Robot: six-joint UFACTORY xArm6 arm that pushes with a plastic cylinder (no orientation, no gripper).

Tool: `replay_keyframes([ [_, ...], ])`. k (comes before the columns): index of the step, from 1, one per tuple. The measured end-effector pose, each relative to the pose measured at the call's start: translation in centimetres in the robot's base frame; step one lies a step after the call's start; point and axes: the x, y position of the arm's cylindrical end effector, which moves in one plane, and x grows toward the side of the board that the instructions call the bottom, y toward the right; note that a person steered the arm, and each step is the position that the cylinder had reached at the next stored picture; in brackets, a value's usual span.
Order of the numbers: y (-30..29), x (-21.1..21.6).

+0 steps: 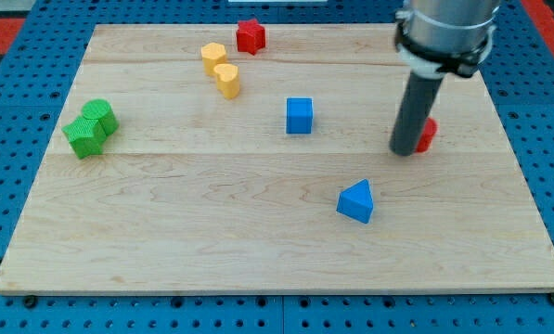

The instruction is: Place red circle to the bottom of the red star

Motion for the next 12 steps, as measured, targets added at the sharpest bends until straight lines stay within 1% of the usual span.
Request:
replay_keyframes([
  [2, 5.8, -0.7],
  [3, 7.8, -5.9],
  [4, 8.3, -10.8],
  [5, 7.6, -12.1],
  [6, 6.5, -11.9],
  [7, 4.3, -9.1],
  [8, -1.6, -8.1],
  [9, -7.7, -8.2],
  [10, -10.9, -9.3],
  [11, -13.6, -12.1],
  [12, -13.7, -16.5],
])
